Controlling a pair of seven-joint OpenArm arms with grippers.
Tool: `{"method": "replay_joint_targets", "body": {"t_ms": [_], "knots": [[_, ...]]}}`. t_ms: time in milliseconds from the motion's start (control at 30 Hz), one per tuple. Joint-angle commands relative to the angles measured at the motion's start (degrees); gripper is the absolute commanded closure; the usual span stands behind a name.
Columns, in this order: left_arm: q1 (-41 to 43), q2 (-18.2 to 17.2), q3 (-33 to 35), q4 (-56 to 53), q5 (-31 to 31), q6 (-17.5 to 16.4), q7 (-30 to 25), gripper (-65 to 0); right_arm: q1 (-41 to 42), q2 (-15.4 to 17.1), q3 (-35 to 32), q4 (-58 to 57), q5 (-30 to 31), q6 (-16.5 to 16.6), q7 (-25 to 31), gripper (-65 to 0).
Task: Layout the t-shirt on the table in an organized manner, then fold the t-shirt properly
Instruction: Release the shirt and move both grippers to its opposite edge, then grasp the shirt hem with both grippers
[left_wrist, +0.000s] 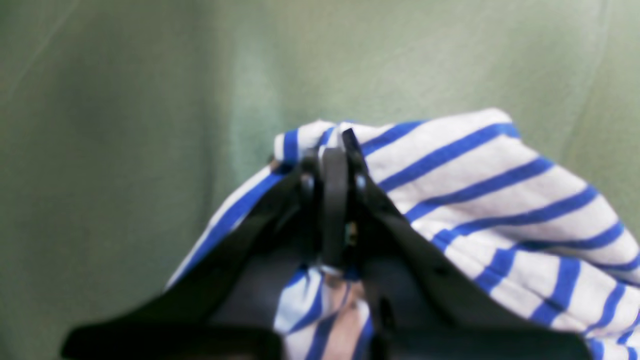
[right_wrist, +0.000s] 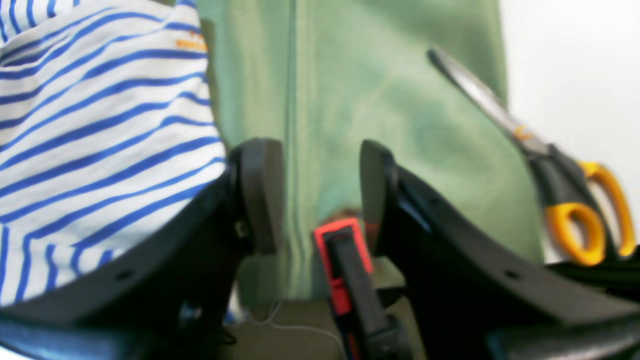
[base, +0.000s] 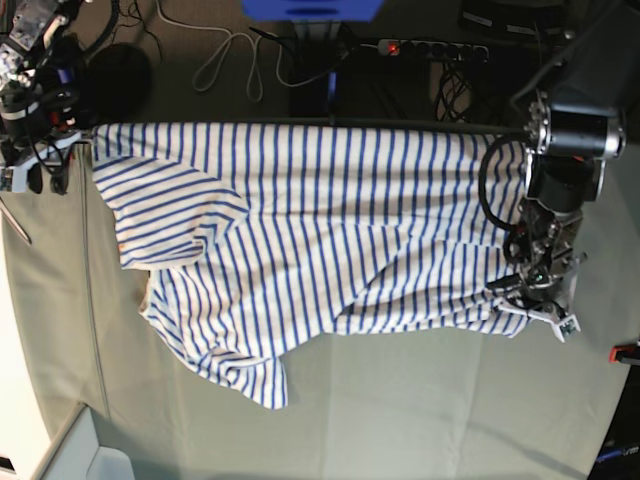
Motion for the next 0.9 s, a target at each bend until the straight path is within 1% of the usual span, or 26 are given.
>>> {"method": "replay_joint_targets", "body": {"t_ms": [0, 100, 167, 267, 400, 500, 533, 600, 733, 867], "knots": [[-1.9, -0.88, -0.2, 2.67, 0.19, 0.31, -1.4, 0.0, 0.13, 0.6, 0.17, 1.02, 0.79, -0.01, 1.4, -26.0], [-0.93, -1.23, -0.2, 8.65, 0.19, 0.66, -1.22, 0.0, 0.21, 0.6, 0.17, 1.19, 0.79, -0.01, 1.4, -26.0], [0.12, -2.55, -0.2, 13.22, 0.19, 0.66, -1.22, 0.0, 0.3, 0.6, 0.17, 1.19, 0.79, -0.01, 1.4, -26.0], [1.53, -3.26, -0.2, 17.88, 0.19, 0.75, -1.22, 0.0, 2.94, 0.34, 0.52, 1.02, 0.79, -0.01, 1.4, -26.0], [3.11, -3.87, -0.2, 19.9, 0.19, 0.75, -1.22, 0.0, 6.98, -0.01, 0.26, 0.84, 0.79, -0.01, 1.4, -26.0], [3.46, -3.96, -0.2, 19.55, 0.19, 0.75, -1.22, 0.0, 12.35, -1.24, 0.17, 0.4, 0.79, -0.01, 1.4, -26.0], [3.46, -3.96, -0.2, 19.55, 0.19, 0.75, -1.22, 0.0, 14.63, -1.51, 0.08, -0.92, 0.7, -0.01, 1.4, -26.0], [3.55, -4.05, -0.2, 19.55, 0.19, 0.75, -1.22, 0.0, 19.12, -0.98, -1.06, -4.87, 0.53, -0.01, 1.4, -26.0], [4.25, -4.4, -0.2, 19.55, 0.19, 0.75, -1.22, 0.0, 27.47, 1.13, -4.66, -16.57, -6.77, -0.01, 1.57, -26.0], [4.25, -5.19, -0.2, 19.55, 0.19, 0.75, -1.22, 0.0, 36.35, 2.71, -7.39, -30.72, -12.31, -0.01, 1.75, -26.6]]}}
